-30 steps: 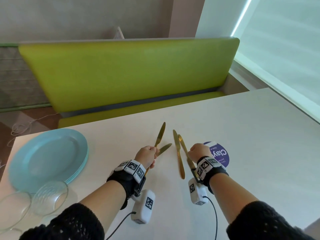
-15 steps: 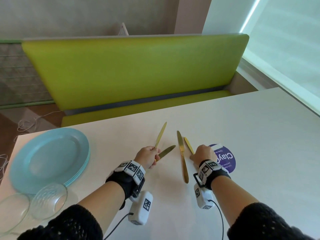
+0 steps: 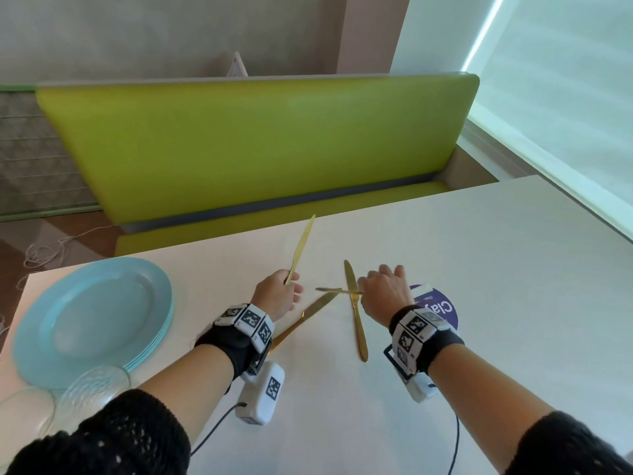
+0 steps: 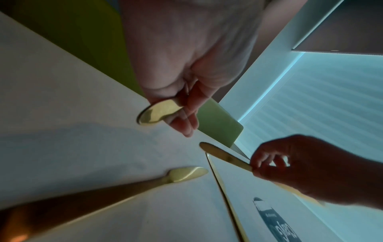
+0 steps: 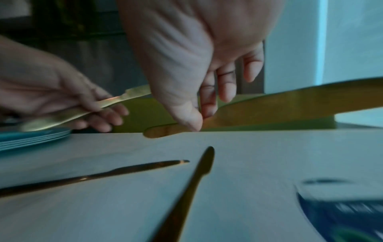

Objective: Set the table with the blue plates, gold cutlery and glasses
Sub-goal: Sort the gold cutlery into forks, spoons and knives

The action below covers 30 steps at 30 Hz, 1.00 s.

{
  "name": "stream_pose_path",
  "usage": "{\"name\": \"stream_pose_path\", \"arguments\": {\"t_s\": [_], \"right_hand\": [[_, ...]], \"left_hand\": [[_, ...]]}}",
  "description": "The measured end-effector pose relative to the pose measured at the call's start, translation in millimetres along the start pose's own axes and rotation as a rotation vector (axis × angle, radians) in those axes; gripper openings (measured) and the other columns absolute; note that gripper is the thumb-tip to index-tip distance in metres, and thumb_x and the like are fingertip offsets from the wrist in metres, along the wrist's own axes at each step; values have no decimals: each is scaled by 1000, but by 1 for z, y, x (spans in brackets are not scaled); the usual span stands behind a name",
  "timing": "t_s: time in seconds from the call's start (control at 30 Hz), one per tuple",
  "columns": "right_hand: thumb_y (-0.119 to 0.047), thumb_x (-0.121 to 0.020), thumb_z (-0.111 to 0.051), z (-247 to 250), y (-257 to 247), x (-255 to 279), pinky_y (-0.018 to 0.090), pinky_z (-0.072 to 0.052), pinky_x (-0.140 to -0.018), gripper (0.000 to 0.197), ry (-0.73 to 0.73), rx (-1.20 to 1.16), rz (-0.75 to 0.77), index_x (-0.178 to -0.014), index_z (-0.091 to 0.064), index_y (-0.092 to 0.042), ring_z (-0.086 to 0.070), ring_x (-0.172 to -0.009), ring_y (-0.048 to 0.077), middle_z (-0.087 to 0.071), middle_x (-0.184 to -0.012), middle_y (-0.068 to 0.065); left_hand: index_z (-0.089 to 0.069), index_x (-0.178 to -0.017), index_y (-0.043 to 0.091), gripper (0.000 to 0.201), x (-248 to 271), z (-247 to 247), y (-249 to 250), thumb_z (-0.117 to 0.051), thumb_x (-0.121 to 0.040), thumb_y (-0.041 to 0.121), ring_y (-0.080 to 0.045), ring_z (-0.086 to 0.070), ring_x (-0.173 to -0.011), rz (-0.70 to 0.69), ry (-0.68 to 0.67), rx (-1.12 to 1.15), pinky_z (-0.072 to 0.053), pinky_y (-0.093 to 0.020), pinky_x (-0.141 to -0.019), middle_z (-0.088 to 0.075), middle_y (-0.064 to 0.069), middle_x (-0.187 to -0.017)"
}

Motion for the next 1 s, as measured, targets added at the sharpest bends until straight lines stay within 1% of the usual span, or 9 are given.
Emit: {"name": "stream_pose_path", "arguments": {"t_s": [0.13, 0.2, 0.27, 0.4, 0.57, 0.7, 0.77, 0.87, 1.0], "right_hand": [[-15, -92, -48, 16, -31, 4, 40, -38, -91, 23, 84, 118, 260, -101, -69, -13, -53, -106, 27, -65, -102, 7], [-23, -68, -75, 23, -47, 7, 37, -49, -76, 4, 136, 185, 300, -67, -73, -20, -60, -79, 24, -64, -71, 1], [-26, -47, -84, 19, -56, 5, 33, -54, -63, 16, 156, 170, 354, -48, -68, -23, -59, -63, 20, -56, -56, -3], [-30, -47, -83, 22, -67, 5, 26, -48, -58, 14, 277, 163, 459, -53, -71, -31, -58, -62, 17, -57, -56, -6], [-34, -46, -86, 19, -69, 3, 24, -45, -56, 17, 286, 96, 492, -55, -71, -33, -57, -60, 16, -56, -57, -8], [-25, -44, -89, 10, -65, 1, 28, -51, -58, 26, 302, -144, 351, -63, -72, -32, -60, -60, 16, -61, -61, -8], [-20, -56, -84, 7, -55, 0, 35, -52, -72, 26, 317, -308, 203, -80, -75, -28, -65, -75, 22, -67, -74, -3], [-20, -85, -59, -6, -32, 0, 32, -39, -93, 32, 75, -433, -145, -117, -63, -23, -57, -111, 24, -65, -113, 2], [-27, -88, -59, -37, -13, 6, 32, -49, -90, 34, -213, -554, -461, -120, -56, -15, -60, -111, 25, -62, -120, 7]], "left_hand": [[-54, -105, 14, 22, 5, 2, 4, -35, -96, 8, -19, -61, -84, -47, -27, -41, -51, -22, -68, -64, -4, -91], [-53, -99, 13, 18, 7, -2, 1, -37, -97, 7, -15, -59, -74, -12, -112, -42, -49, -15, -60, -62, -3, -83], [-50, -83, 13, 21, 14, -6, 0, -37, -95, 4, -10, -50, -59, 32, -190, -45, -42, -9, -46, -55, -1, -69], [-52, -74, 12, 25, 23, -10, -4, -40, -88, -5, -8, -57, -62, 46, -284, -120, -48, -11, -56, -58, -1, -72], [-51, -88, 5, 21, 28, -14, -13, -36, -88, -10, -14, -54, -66, 79, -378, -52, -46, -19, -58, -55, -4, -76], [-48, -79, 12, 27, 26, -16, -20, -31, -91, -6, -12, -46, -58, 86, -328, -43, -42, -17, -51, -49, -3, -74], [-49, -88, 10, 23, 25, -15, -20, -31, -91, -3, -13, -45, -59, 97, -272, -23, -40, -19, -53, -49, -3, -75], [-49, -97, 8, 21, 21, -11, -20, -31, -92, -1, -14, -47, -60, 133, -216, 13, -38, -21, -53, -51, -3, -76], [-50, -90, 9, 18, 18, -7, -20, -34, -98, 10, -15, -45, -55, 147, -203, 33, -35, -23, -49, -51, -4, -70]]}}
Point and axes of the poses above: each hand's wrist, its own x-axis away from the middle knuckle, its own z-axis out of the back of the hand, y = z × x, the point moved 1 cm from there along -x, towards the middle knuckle
